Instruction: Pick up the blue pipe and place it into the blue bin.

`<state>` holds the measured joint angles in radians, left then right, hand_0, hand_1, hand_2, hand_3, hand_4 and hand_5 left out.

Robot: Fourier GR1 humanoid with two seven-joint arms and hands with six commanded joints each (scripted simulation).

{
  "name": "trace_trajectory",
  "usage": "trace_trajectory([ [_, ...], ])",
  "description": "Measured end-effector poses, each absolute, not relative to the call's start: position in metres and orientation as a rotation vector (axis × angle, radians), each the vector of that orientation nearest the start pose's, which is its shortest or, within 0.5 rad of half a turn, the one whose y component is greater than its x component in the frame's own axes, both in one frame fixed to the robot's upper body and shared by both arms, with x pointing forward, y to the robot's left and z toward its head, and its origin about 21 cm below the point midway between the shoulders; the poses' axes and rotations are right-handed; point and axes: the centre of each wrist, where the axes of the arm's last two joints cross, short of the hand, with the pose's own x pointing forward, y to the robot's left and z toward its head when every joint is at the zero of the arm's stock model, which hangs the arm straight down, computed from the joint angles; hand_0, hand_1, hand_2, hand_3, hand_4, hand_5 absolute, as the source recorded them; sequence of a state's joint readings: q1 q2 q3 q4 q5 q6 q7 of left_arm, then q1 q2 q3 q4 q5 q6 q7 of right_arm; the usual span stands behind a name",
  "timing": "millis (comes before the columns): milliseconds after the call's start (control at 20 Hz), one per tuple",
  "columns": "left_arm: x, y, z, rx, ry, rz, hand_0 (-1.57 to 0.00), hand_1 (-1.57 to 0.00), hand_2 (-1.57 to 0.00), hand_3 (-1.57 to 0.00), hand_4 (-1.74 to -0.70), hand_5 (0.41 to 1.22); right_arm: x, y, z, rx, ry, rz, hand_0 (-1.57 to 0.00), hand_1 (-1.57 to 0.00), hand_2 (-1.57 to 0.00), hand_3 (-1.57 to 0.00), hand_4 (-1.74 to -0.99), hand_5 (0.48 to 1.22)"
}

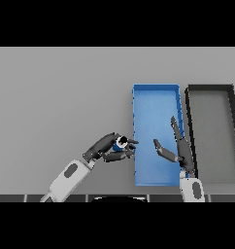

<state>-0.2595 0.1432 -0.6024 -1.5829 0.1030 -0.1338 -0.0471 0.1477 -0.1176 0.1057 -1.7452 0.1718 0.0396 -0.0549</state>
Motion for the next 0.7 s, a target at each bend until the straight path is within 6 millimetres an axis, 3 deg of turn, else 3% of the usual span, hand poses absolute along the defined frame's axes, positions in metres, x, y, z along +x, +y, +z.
trace_trajectory([
  [300, 0.251, 0.1, 0.043, -0.575, -1.654, -0.763, -1.57, -1.57, -1.57, -1.5, -1.74, 1.22, 0.21, -0.246, 0.013, -0.084, -1.692, 0.284, 0.0, 0.0, 0.0, 0.0, -1.196, 0.622],
  [450, 0.25, 0.097, 0.041, -0.586, -1.657, -0.768, -1.57, -1.57, -1.57, -1.5, -1.74, 1.22, 0.211, -0.258, 0.04, 0.155, -1.775, 0.281, 0.0, 0.0, 0.0, 0.0, -1.231, 0.572],
  [700, 0.254, 0.093, 0.045, -0.578, -1.659, -0.776, -1.57, -1.57, -1.57, -1.49, -1.74, 1.221, 0.22, -0.255, 0.103, 0.414, -1.768, 0.545, 0.0, 0.0, 0.0, 0.0, -1.319, 0.501],
])
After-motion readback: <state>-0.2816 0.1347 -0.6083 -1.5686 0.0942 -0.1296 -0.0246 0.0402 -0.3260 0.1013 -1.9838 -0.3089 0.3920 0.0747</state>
